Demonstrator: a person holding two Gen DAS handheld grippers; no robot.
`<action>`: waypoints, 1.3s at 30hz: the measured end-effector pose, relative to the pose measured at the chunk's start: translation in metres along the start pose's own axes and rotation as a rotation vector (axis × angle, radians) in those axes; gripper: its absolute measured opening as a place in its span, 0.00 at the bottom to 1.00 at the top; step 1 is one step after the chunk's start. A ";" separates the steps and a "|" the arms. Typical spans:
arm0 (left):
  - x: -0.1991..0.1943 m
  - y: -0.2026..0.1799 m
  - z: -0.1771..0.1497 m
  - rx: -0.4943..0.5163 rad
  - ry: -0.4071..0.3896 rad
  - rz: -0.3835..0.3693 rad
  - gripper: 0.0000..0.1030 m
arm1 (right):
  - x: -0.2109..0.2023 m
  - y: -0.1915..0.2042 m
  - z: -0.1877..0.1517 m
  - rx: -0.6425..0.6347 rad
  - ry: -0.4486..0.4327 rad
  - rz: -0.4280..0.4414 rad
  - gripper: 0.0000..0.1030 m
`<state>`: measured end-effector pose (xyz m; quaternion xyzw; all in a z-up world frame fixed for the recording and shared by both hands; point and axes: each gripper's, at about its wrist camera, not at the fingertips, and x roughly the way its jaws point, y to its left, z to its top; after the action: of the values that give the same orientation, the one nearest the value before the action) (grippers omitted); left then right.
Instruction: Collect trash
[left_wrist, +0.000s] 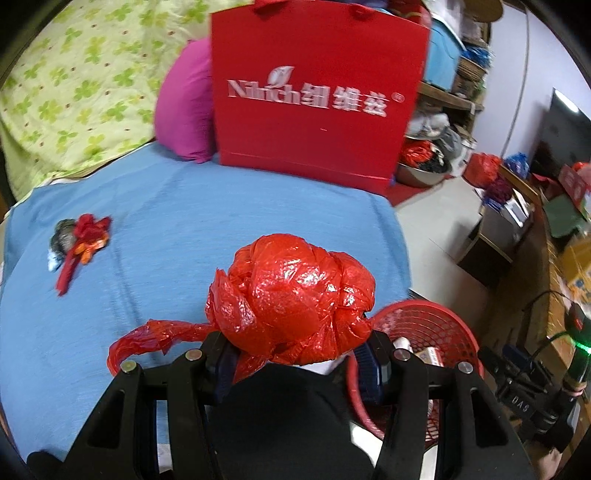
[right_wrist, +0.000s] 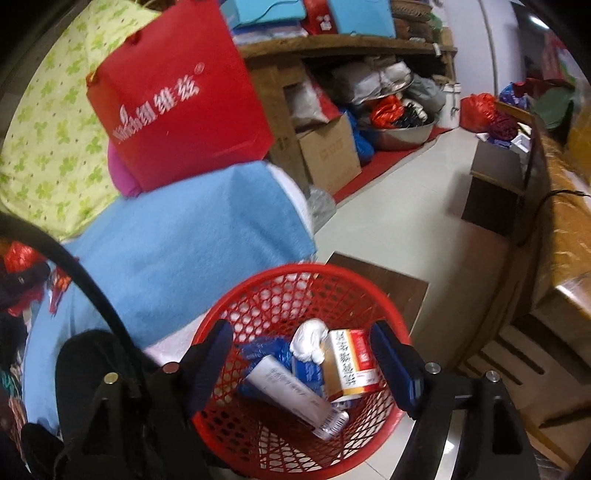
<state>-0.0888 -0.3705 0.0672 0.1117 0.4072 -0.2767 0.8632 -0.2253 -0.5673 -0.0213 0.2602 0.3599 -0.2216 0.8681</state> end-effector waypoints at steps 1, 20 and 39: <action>0.003 -0.007 -0.001 0.015 0.009 -0.017 0.56 | -0.004 -0.002 0.002 0.008 -0.016 -0.004 0.77; 0.054 -0.109 -0.017 0.222 0.190 -0.204 0.80 | -0.043 -0.036 0.019 0.091 -0.157 -0.020 0.77; 0.020 0.060 -0.001 -0.057 0.060 -0.049 0.81 | -0.032 0.032 0.034 -0.039 -0.137 0.060 0.77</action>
<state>-0.0455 -0.3284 0.0491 0.0851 0.4432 -0.2824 0.8465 -0.2103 -0.5577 0.0327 0.2384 0.2960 -0.2059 0.9018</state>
